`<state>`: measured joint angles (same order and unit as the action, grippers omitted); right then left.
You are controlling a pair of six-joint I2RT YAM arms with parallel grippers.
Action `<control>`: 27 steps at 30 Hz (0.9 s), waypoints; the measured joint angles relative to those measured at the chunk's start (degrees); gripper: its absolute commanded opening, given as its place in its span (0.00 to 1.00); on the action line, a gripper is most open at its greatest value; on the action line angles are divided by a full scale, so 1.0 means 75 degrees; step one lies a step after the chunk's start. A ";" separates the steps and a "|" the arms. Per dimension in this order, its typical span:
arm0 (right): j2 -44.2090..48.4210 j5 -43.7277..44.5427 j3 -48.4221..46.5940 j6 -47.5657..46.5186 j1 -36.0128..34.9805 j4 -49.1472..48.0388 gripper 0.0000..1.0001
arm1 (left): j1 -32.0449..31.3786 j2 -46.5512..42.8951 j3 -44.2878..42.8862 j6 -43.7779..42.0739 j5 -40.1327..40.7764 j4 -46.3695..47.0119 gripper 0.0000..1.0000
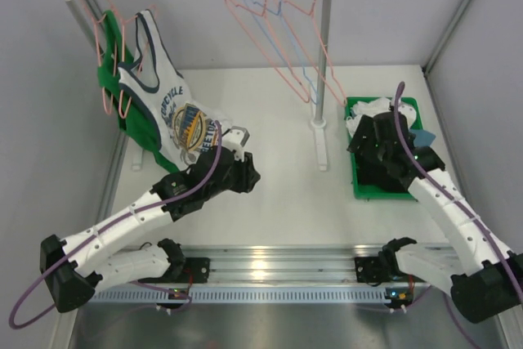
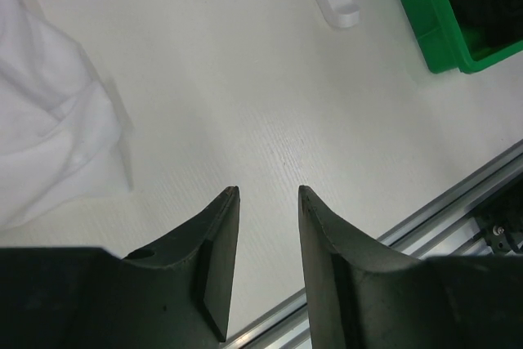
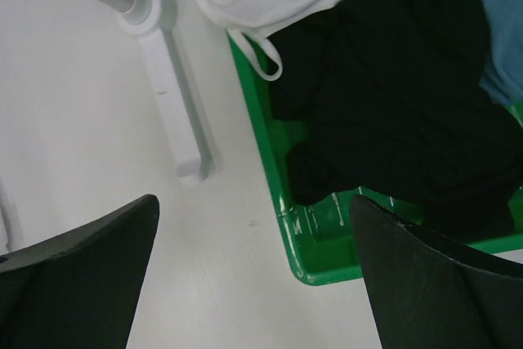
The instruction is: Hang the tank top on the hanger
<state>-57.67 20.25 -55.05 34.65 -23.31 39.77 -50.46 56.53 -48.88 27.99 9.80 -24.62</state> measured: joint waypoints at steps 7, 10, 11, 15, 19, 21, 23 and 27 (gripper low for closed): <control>-0.0863 -0.0784 -0.0038 -0.0154 0.1871 -0.0262 0.99 | 0.0000 0.0125 -0.0131 -0.0184 -0.0251 -0.0026 0.40; -0.1562 -0.0991 -0.0300 -0.0149 0.2326 -0.0460 0.98 | 0.0000 0.0163 -0.0154 -0.0227 -0.0358 -0.0032 0.40; -0.1926 -0.1032 -0.0516 -0.0149 0.2413 -0.0542 0.97 | 0.0000 0.0163 -0.0154 -0.0239 -0.0382 -0.0032 0.40; -0.3567 -0.1317 -0.1722 -0.0131 0.2512 -0.1011 0.90 | 0.0000 0.0160 -0.0154 -0.0277 -0.0391 -0.0041 0.40; -0.4505 -0.1620 -0.2136 0.0026 0.2509 -0.1512 0.88 | 0.0000 0.0087 -0.0154 -0.0291 -0.0385 -0.0061 0.40; -0.4753 -0.1722 -0.2122 0.0131 0.2509 -0.1547 0.87 | 0.0000 0.0009 -0.0154 -0.0291 -0.0385 -0.0111 0.40; -0.4925 -0.1810 -0.2084 0.0242 0.2512 -0.1623 0.85 | 0.0000 -0.0055 -0.0154 -0.0291 -0.0382 -0.0152 0.40; -0.5013 -0.1909 -0.1813 0.0420 0.2512 -0.1938 0.77 | 0.0000 -0.0122 -0.0154 -0.0291 -0.0356 -0.0204 0.40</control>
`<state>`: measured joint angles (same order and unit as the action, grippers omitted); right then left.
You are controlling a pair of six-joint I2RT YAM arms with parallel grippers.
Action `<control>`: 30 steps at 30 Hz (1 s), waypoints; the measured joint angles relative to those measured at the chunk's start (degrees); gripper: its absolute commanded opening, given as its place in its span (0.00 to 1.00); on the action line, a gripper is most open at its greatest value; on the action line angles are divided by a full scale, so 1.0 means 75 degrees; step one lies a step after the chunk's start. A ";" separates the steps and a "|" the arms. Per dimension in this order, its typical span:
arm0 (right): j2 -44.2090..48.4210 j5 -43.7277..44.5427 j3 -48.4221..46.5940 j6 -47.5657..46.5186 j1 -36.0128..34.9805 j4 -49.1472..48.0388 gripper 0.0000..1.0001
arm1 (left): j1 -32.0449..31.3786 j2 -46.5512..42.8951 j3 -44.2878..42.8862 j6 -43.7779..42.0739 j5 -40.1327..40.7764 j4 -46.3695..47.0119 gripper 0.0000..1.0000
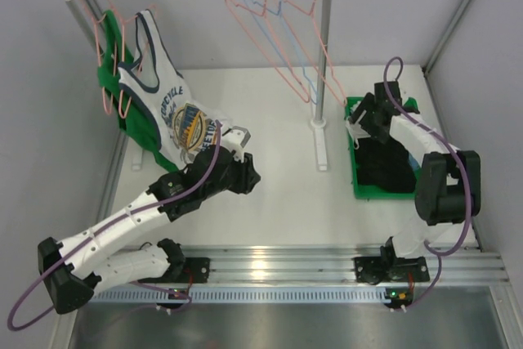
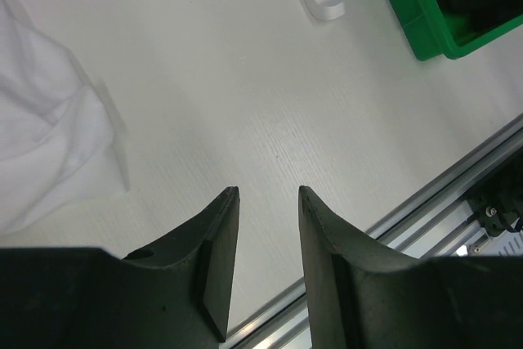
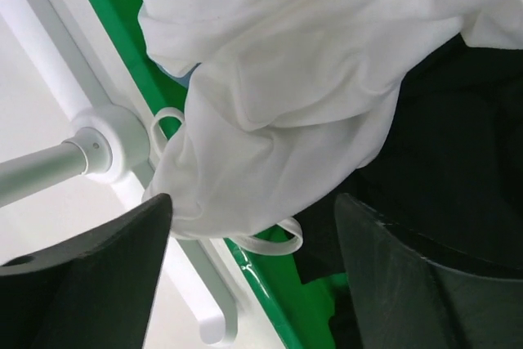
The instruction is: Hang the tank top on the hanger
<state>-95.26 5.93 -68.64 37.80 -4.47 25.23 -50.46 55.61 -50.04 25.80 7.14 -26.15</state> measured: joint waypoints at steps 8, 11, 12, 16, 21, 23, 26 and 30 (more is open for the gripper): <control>-0.0309 -0.0009 0.0105 0.0204 0.0000 -0.0452 0.28 | 0.0000 -0.0003 0.0000 -0.0003 0.0006 -0.0119 0.40; -0.0323 -0.0006 0.0146 0.0216 0.0000 -0.0493 0.07 | 0.0000 -0.0003 0.0000 -0.0003 0.0026 -0.0137 0.40; -0.0323 -0.0006 0.0149 0.0216 0.0000 -0.0498 0.03 | 0.0000 -0.0003 0.0000 0.0000 0.0029 -0.0137 0.40; -0.0315 -0.0003 0.0149 0.0093 0.0000 -0.0490 0.00 | 0.0000 0.0000 0.0000 0.0000 0.0032 -0.0152 0.40; 0.0207 0.0015 0.0149 -0.0146 0.0003 -0.0242 0.00 | 0.0000 0.0000 -0.0003 -0.0003 0.0087 -0.0198 0.40; 0.0667 0.0029 0.0137 -0.0245 0.0003 -0.0128 0.00 | 0.0000 0.0000 -0.0003 -0.0006 0.0114 -0.0207 0.40; 0.1489 0.0032 -0.0015 -0.0379 0.0003 0.0160 0.00 | 0.0000 0.0000 -0.0044 -0.0026 0.0146 -0.0239 0.40; 0.2468 -0.0003 -0.0443 -0.0533 0.0003 0.0507 0.00 | 0.0000 0.0000 -0.0114 -0.0050 0.0172 -0.0242 0.40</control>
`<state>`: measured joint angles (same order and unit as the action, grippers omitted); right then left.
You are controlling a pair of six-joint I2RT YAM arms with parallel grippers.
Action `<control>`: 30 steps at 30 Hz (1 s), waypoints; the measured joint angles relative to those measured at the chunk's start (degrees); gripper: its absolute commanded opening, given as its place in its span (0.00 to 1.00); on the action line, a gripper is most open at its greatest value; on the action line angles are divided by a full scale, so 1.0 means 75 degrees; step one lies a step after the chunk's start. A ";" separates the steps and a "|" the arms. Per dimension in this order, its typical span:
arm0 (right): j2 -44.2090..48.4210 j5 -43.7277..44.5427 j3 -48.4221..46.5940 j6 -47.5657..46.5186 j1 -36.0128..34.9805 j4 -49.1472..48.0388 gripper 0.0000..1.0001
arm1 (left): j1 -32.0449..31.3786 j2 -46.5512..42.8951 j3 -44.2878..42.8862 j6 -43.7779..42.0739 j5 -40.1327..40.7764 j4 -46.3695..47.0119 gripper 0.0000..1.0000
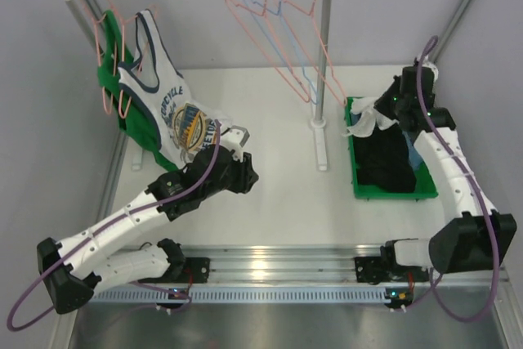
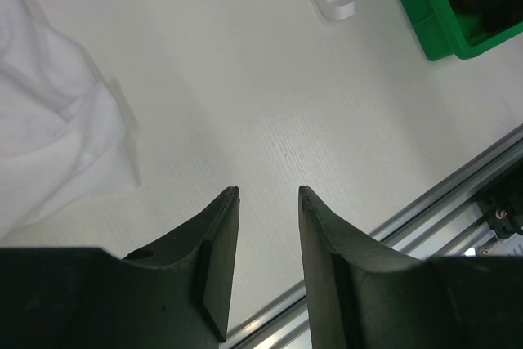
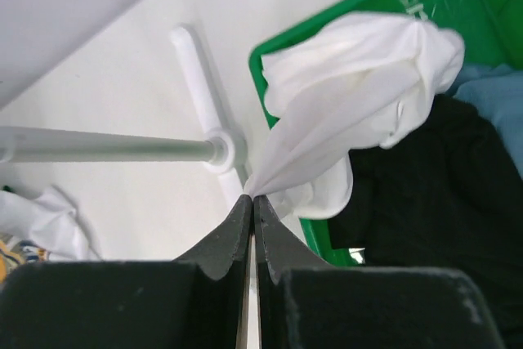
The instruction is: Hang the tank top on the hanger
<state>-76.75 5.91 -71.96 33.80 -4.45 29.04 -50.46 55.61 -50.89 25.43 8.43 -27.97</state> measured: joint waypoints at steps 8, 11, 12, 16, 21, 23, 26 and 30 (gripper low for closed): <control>0.1405 -0.0207 -0.0953 -0.0289 -0.0079 0.0842 0.00 | 0.0000 -0.0029 -0.0064 -0.0017 0.0029 -0.0023 0.40; 0.1786 -0.0286 -0.1288 -0.0306 -0.0157 0.1265 0.00 | 0.0000 -0.0090 -0.0067 -0.0026 0.0029 -0.0023 0.40; 0.1909 -0.0300 -0.1373 -0.0303 -0.0207 0.1367 0.00 | 0.0000 -0.0108 -0.0070 -0.0029 0.0029 -0.0023 0.40; 0.2439 -0.0344 -0.1480 -0.0256 -0.0554 0.1658 0.00 | 0.0000 -0.0157 -0.0073 -0.0032 0.0012 -0.0012 0.41; 0.2871 -0.0134 -0.1478 -0.0023 -0.1614 0.2049 0.00 | 0.0000 -0.0312 -0.0052 0.0006 -0.0358 0.0251 0.44; 0.2917 0.0119 -0.1460 0.0122 -0.2375 0.2116 0.00 | 0.0000 -0.0469 0.0029 0.0026 -0.0577 0.0484 0.46; 0.2914 0.0609 -0.1399 0.0388 -0.3518 0.2180 0.00 | 0.0000 -0.0758 0.0192 0.0055 -0.0749 0.0749 0.46; 0.2771 0.1329 -0.1113 0.0813 -0.5036 0.2200 0.00 | 0.0000 -0.1113 0.0312 0.0058 -0.0810 0.0915 0.47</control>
<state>-55.96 15.88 -80.31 39.90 -42.22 45.54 -50.46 47.27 -48.56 25.87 2.35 -21.10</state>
